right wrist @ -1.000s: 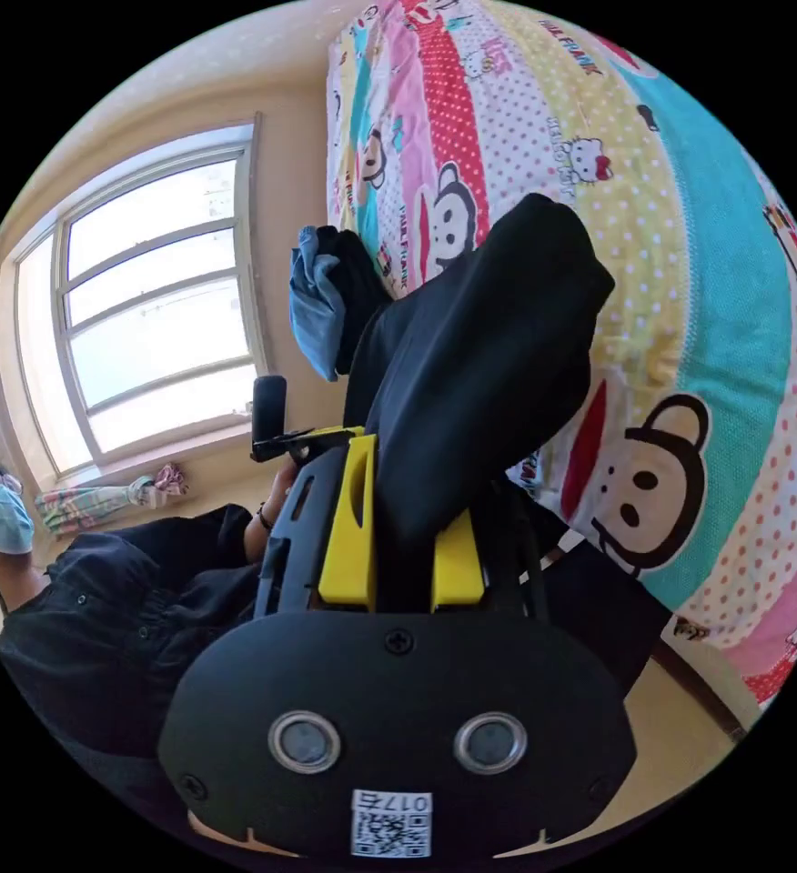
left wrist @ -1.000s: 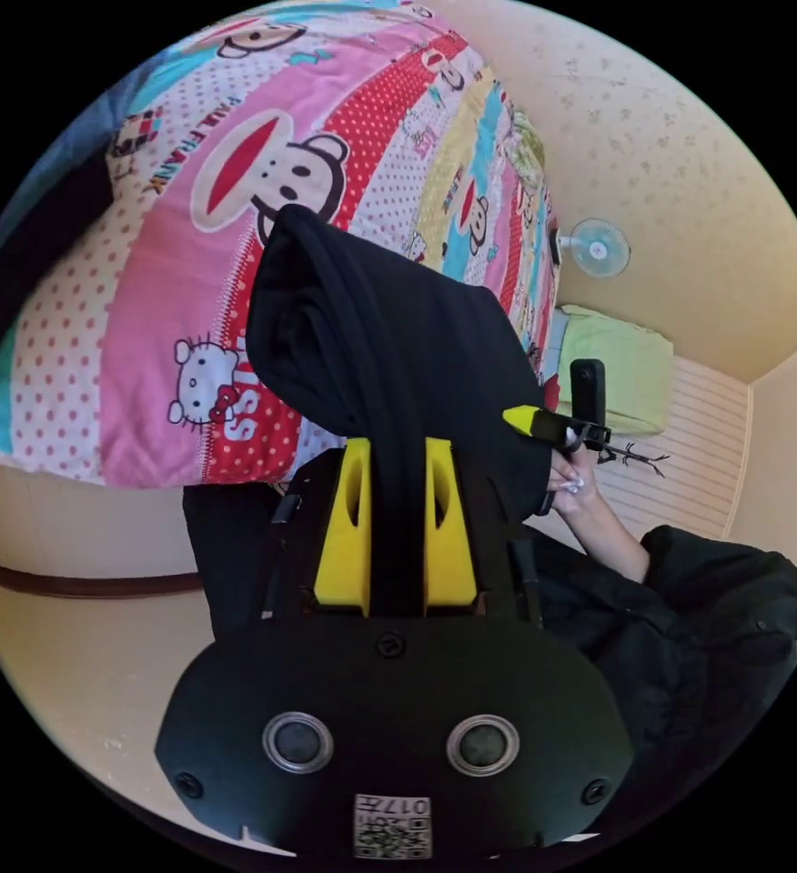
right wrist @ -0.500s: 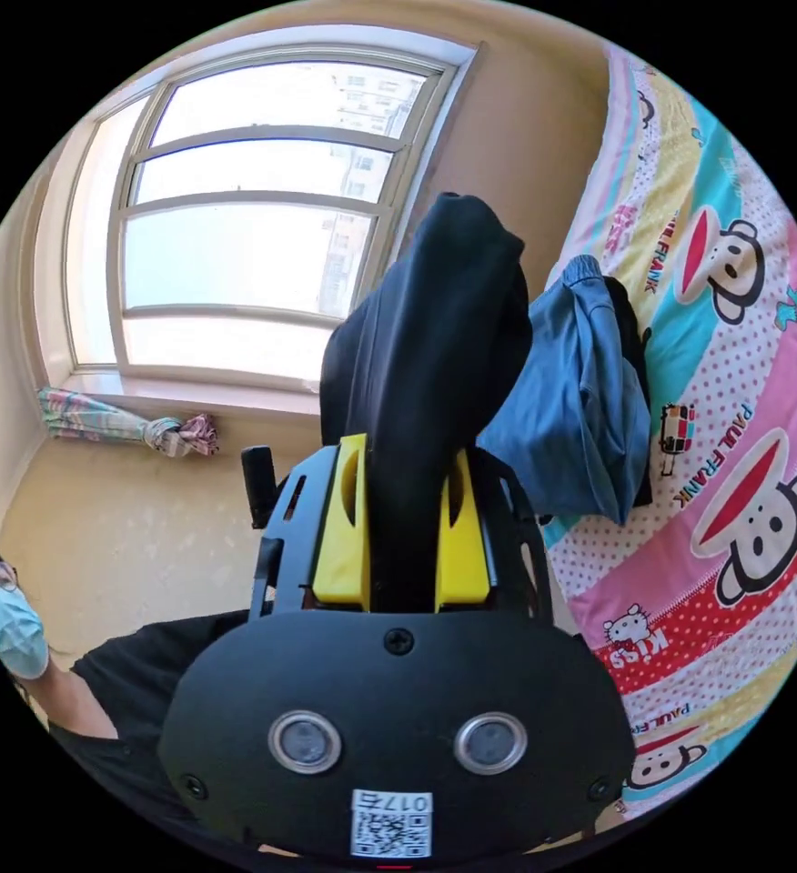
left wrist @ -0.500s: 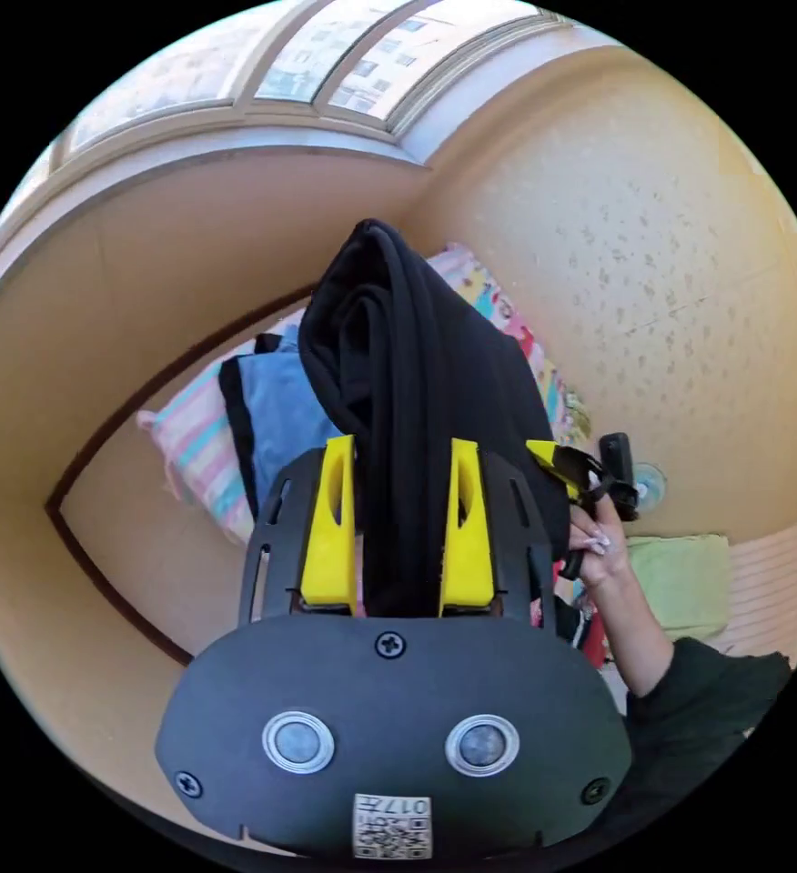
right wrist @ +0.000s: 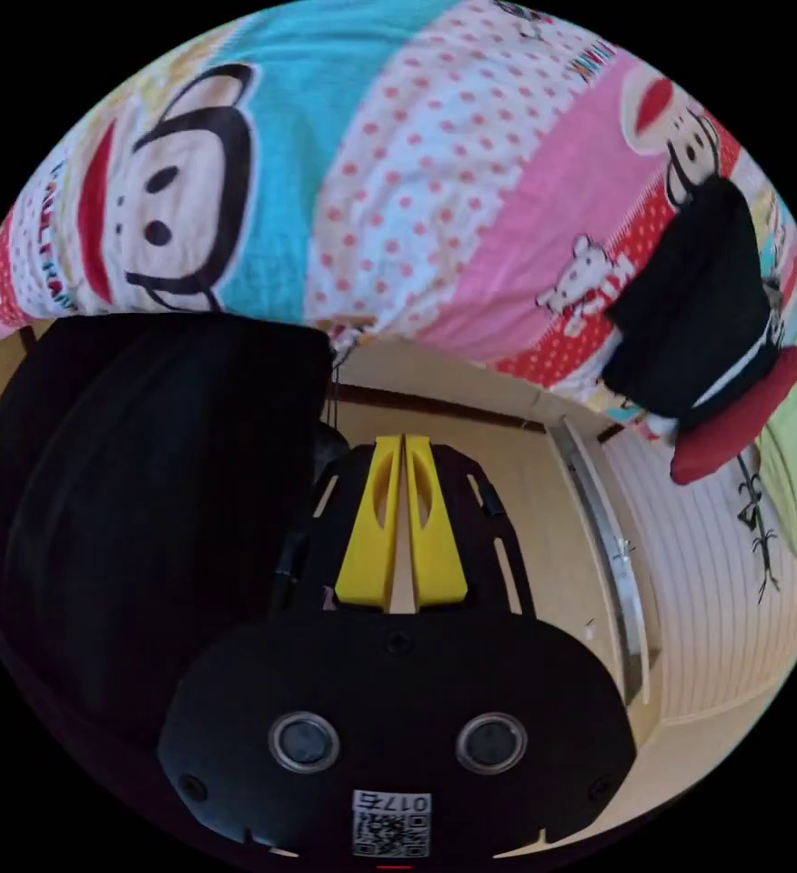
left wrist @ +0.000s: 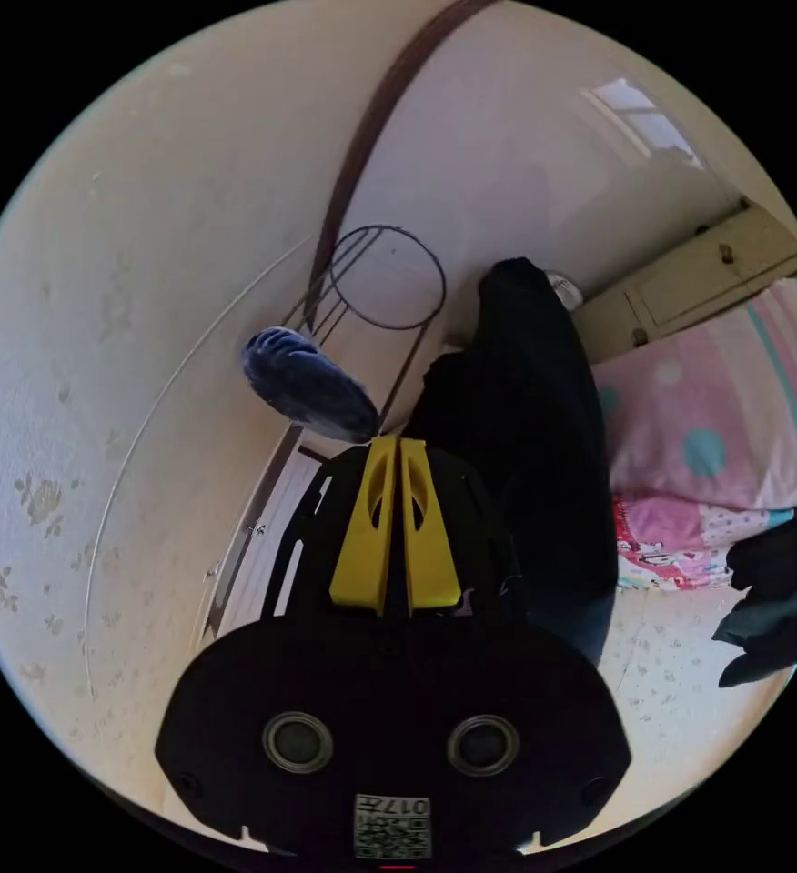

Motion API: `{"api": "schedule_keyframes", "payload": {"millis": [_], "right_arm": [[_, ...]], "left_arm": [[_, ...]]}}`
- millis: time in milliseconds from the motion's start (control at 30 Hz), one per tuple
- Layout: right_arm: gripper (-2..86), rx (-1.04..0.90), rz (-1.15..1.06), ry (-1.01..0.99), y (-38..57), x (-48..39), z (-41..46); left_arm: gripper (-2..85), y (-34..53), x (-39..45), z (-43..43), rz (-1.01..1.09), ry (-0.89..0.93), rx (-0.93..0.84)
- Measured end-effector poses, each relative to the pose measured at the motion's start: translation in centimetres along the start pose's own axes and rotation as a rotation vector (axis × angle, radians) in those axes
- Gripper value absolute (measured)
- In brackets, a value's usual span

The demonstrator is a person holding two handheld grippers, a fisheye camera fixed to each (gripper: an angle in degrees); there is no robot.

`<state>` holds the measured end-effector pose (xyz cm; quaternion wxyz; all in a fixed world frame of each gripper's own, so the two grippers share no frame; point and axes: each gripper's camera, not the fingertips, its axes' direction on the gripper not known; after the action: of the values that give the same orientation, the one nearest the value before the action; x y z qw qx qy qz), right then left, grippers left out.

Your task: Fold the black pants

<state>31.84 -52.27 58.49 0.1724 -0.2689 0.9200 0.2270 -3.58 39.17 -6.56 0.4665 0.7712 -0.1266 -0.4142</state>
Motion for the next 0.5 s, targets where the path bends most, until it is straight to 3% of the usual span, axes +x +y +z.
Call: {"api": "schedule_keyframes", "payload": {"millis": [133,233,300,333,367,400,500], "right_arm": [[0.5,0.069,0.483,-0.532,13.8,10.4,8.0],[0.4,0.074,0.806,-0.812,22.0,10.6,14.9],[0.4,0.032,0.919,-0.991,24.7,7.9,19.3],[0.4,-0.051,0.968,-1.106,25.4,5.4,22.2],[0.4,-0.139,0.986,-1.202,25.5,2.7,24.4],[0.4,-0.171,0.988,-1.244,25.4,1.5,25.3],[0.4,-0.174,0.908,-1.432,23.9,-1.4,26.7]], "left_arm": [[-1.0,-0.3,1.9,-0.1,0.01,-0.168,0.021],[-1.0,0.0,12.7,0.6,0.326,-0.322,0.019],[-1.0,4.5,24.2,3.2,0.789,-0.664,0.028],[-1.0,6.3,26.5,4.3,0.893,-0.799,0.05],[-1.0,9.9,29.9,6.7,1.04,-1.086,0.125],[-1.0,13.0,31.9,9.2,1.128,-1.343,0.222],[-1.0,18.8,34.0,14.8,1.284,-1.683,0.367]]}}
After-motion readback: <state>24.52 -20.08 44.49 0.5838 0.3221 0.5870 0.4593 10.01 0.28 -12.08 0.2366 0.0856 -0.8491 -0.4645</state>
